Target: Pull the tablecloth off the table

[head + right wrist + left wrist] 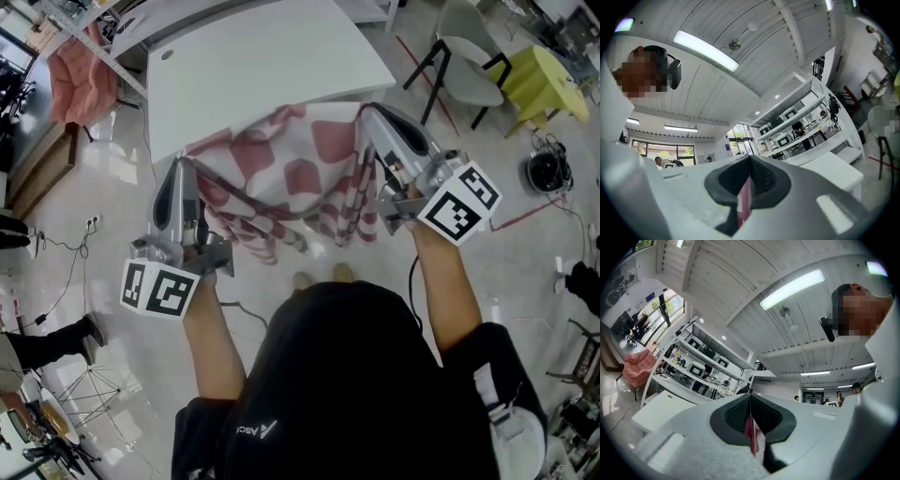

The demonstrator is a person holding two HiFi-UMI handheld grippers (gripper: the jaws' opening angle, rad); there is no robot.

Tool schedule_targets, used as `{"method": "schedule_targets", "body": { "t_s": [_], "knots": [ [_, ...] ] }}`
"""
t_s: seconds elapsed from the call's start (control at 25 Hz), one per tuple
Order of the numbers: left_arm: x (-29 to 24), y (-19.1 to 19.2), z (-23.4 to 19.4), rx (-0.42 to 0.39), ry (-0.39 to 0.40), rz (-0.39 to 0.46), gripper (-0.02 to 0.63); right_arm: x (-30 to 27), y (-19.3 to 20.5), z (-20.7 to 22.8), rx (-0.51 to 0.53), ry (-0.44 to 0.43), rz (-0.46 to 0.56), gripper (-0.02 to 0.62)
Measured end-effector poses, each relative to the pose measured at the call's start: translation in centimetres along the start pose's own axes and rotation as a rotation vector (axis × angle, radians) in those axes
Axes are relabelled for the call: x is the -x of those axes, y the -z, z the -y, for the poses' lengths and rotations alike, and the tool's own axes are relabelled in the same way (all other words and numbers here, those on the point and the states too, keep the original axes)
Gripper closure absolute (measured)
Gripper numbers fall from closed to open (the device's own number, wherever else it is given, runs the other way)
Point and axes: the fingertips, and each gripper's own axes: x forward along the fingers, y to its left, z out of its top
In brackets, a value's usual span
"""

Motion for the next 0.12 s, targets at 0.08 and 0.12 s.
{"method": "schedule_targets", "body": {
  "t_s": [0.08,0.12],
  "knots": [
    [-0.9,-0.4,-0.6,0.002,-0.004,-0.005,0.595,-1.1,-0.3,0.5,-0.004,0.0,-0.005,0.592],
    [-1.5,-0.6,-0.9,0.004,-0.006,-0.007,0.595,-1.7,-0.6,0.8,-0.006,0.0,-0.008,0.592]
  ]
}}
